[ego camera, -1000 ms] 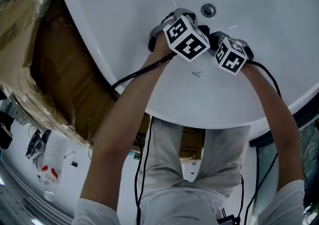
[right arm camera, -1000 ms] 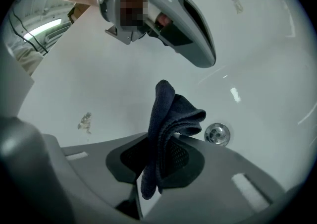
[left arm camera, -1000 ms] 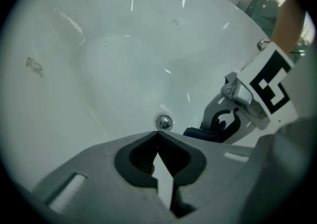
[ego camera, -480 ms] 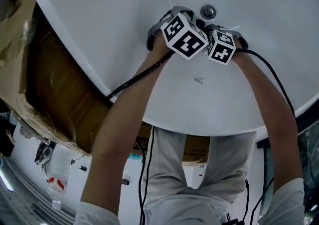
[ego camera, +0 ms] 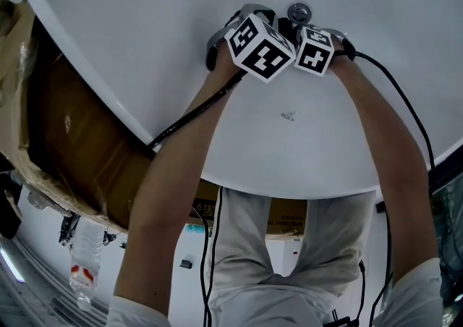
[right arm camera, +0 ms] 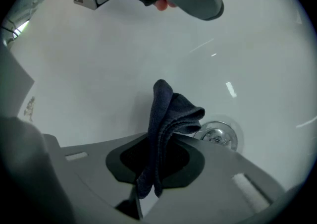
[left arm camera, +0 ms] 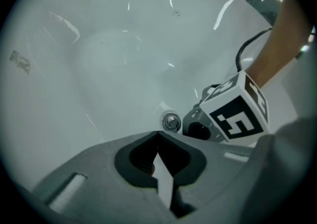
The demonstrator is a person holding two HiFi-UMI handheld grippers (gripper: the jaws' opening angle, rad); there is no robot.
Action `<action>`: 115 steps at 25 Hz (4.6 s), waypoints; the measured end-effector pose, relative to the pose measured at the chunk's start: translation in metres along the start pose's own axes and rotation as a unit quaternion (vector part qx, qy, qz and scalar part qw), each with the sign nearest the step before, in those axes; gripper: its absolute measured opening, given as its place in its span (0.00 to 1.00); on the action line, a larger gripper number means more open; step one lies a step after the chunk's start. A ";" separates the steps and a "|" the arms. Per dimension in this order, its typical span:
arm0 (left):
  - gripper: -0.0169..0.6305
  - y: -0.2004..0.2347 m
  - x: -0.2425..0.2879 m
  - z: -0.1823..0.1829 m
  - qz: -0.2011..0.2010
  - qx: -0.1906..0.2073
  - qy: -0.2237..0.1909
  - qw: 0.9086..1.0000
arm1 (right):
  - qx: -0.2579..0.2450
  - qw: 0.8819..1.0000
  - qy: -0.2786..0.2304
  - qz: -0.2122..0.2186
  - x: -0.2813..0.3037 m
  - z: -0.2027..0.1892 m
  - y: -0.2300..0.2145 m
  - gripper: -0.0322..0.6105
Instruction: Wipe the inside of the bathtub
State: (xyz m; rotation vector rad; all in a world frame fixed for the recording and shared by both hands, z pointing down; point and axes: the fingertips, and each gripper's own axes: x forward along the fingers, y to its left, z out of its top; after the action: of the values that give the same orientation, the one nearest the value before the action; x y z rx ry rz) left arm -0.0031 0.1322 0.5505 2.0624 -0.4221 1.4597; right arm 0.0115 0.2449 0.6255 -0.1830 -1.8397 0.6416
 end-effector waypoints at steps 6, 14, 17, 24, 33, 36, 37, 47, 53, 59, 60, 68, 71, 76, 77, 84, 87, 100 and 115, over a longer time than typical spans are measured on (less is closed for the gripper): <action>0.03 -0.003 -0.003 0.003 -0.008 -0.010 -0.009 1.000 | 0.010 1.000 0.011 0.013 0.012 -0.001 0.007 0.14; 0.03 -0.007 -0.005 0.002 -0.010 -0.012 -0.007 1.000 | 0.010 0.999 0.029 0.045 0.013 -0.005 0.023 0.14; 0.03 -0.008 -0.005 -0.001 -0.008 -0.013 -0.003 1.000 | 0.010 0.998 0.025 0.051 0.009 -0.002 0.031 0.14; 0.03 -0.010 -0.012 -0.001 -0.009 -0.014 -0.004 1.000 | -0.004 0.997 0.008 0.076 -0.006 0.008 0.050 0.14; 0.03 -0.015 -0.024 0.010 -0.015 -0.029 -0.020 0.999 | -0.019 0.994 0.000 0.110 -0.026 0.013 0.081 0.14; 0.03 -0.019 -0.027 0.010 -0.016 -0.030 -0.021 0.999 | -0.026 0.993 -0.004 0.118 -0.034 0.014 0.093 0.14; 0.03 -0.020 -0.027 0.010 -0.015 -0.029 -0.020 0.999 | -0.026 0.992 -0.005 0.120 -0.037 0.014 0.097 0.14; 0.03 -0.027 -0.035 0.007 -0.018 -0.031 -0.013 0.999 | -0.037 0.988 -0.006 0.153 -0.056 0.014 0.134 0.14; 0.03 -0.038 -0.041 0.006 -0.023 -0.033 -0.011 0.999 | -0.036 0.985 -0.016 0.166 -0.071 0.018 0.154 0.14; 0.03 -0.043 -0.049 0.008 -0.025 -0.036 -0.020 0.999 | -0.038 0.981 -0.025 0.191 -0.092 0.024 0.183 0.14; 0.03 -0.042 -0.050 0.008 -0.024 -0.038 -0.021 0.999 | -0.039 0.979 -0.026 0.197 -0.096 0.026 0.189 0.14; 0.03 -0.050 -0.054 0.007 -0.029 -0.019 -0.024 0.999 | -0.045 0.979 -0.037 0.197 -0.114 0.032 0.212 0.14; 0.03 -0.050 -0.057 0.006 -0.029 -0.020 -0.027 0.999 | -0.046 0.977 -0.046 0.205 -0.123 0.037 0.225 0.14; 0.03 -0.052 -0.057 0.009 -0.038 -0.020 -0.032 0.999 | -0.016 0.974 -0.069 0.216 -0.138 0.046 0.242 0.14; 0.03 -0.052 -0.058 0.010 -0.038 -0.020 -0.034 0.998 | -0.014 0.973 -0.075 0.219 -0.142 0.048 0.246 0.14; 0.03 -0.057 -0.058 0.011 -0.045 -0.015 -0.037 0.998 | -0.037 0.966 -0.088 0.242 -0.171 0.059 0.281 0.14; 0.03 -0.055 -0.058 0.013 -0.044 -0.014 -0.037 0.998 | -0.052 0.961 -0.097 0.255 -0.183 0.062 0.294 0.14; 0.03 -0.043 -0.057 0.020 -0.040 -0.005 -0.038 0.998 | -0.038 0.932 -0.115 0.342 -0.227 0.066 0.337 0.14; 0.03 -0.021 -0.058 0.040 -0.048 0.065 -0.044 0.996 | 0.091 0.958 -0.156 0.224 -0.165 0.069 0.193 0.14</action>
State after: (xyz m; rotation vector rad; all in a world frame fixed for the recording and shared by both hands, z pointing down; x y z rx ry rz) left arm 0.0177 0.1206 0.4809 2.2231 -0.2634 1.3765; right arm -0.0266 0.3135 0.3743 -0.4006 -2.0428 1.2086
